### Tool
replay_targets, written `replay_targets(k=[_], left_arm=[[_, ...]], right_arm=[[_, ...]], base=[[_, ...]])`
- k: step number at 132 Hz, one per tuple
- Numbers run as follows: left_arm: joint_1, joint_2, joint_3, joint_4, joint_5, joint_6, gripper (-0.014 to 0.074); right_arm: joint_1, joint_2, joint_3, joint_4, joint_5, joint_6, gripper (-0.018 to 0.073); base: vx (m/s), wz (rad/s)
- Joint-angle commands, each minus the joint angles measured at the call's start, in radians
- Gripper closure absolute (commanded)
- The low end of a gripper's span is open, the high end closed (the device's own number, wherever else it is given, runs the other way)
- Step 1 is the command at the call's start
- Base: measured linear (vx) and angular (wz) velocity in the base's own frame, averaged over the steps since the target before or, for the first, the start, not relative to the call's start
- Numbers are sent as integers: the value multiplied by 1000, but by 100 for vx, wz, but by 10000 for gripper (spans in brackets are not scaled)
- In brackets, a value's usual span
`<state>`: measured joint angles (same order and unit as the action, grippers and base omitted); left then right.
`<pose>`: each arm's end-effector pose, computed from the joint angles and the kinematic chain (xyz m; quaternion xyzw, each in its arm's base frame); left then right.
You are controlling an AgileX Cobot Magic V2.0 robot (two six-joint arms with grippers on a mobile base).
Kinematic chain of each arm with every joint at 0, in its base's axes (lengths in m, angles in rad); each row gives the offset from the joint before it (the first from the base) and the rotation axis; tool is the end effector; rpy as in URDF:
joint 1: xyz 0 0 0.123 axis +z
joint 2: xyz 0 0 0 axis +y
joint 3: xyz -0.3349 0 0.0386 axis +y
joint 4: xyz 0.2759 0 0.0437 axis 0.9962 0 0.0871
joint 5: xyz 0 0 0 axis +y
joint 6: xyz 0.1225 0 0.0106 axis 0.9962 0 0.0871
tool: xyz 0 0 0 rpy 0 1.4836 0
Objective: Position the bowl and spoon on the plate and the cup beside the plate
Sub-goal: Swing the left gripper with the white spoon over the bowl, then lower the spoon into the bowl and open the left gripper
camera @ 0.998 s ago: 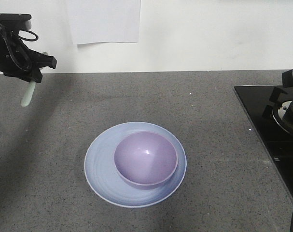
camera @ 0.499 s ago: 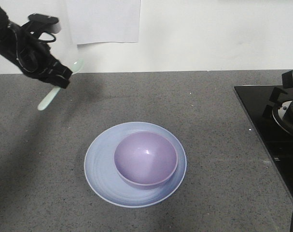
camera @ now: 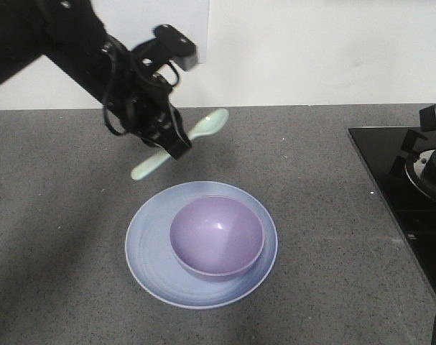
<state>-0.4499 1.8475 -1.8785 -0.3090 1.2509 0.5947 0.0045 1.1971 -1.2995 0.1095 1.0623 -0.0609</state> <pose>0.3938 -0.2296 0.3809 0.4677 0.8436 -0.1372 0.2252 0.2624 0.0129 0.4269 -0.0220 0.9381 0.0444 0.3429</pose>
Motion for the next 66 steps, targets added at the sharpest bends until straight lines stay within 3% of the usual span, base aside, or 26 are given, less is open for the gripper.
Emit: replay_targets(k=[1, 25, 66], left_arm=[[-59, -50, -27, 29, 9, -7, 603], [-123, -53, 36, 57, 9, -34, 603], [-149, -53, 163, 97, 9, -96, 603]], right_arm=[[-6, -23, -28, 2, -48, -11, 561], [-6, -23, -28, 2, -48, -11, 561], [-6, -23, -28, 2, -48, -11, 561]], base=[[0, 0], [0, 0], [0, 0]])
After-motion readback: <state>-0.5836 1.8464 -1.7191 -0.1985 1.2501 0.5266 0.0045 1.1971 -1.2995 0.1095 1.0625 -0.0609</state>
